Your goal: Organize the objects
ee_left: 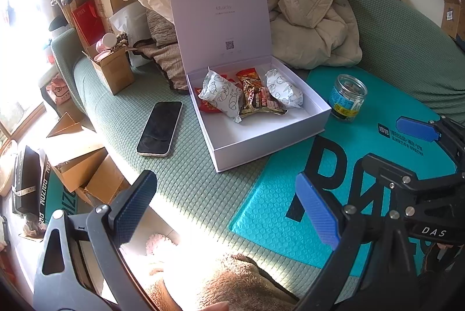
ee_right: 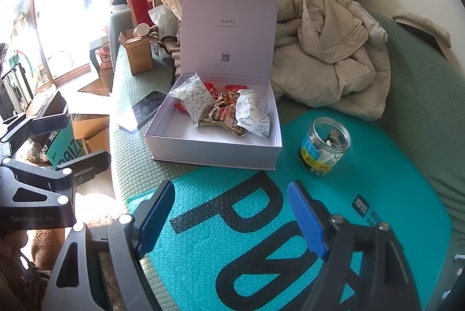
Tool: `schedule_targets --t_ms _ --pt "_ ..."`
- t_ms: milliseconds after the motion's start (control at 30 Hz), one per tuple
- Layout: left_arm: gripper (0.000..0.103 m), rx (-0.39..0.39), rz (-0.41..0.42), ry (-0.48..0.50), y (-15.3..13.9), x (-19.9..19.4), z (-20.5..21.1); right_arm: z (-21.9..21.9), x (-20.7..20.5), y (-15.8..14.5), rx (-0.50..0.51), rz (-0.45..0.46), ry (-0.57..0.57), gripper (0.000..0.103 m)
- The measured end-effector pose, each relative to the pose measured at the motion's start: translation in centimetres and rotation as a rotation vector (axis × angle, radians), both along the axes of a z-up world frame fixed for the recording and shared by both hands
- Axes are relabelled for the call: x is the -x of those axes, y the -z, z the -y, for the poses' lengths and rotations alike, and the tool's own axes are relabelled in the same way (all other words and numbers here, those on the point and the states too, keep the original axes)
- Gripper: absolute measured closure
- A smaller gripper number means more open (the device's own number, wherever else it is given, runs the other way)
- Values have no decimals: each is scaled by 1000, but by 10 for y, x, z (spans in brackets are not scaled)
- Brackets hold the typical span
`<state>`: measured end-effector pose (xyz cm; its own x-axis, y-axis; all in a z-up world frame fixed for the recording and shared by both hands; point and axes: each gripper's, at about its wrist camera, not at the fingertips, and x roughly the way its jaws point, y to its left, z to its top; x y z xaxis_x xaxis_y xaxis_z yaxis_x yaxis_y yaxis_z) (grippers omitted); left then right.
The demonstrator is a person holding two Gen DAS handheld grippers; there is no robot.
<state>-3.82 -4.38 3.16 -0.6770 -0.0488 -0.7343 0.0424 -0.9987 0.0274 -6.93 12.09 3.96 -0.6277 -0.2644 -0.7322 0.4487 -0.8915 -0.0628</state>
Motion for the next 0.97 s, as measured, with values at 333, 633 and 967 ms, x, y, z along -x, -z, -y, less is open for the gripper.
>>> schedule_targets --t_ms 333,633,967 --pt "7 10 2 6 0 -1 -2 0 1 4 -8 9 2 22" --pt "7 1 21 5 4 0 -4 -2 2 5 -6 15 7 22" --pt "7 -23 41 11 9 0 -5 -8 2 8 10 26 15 22"
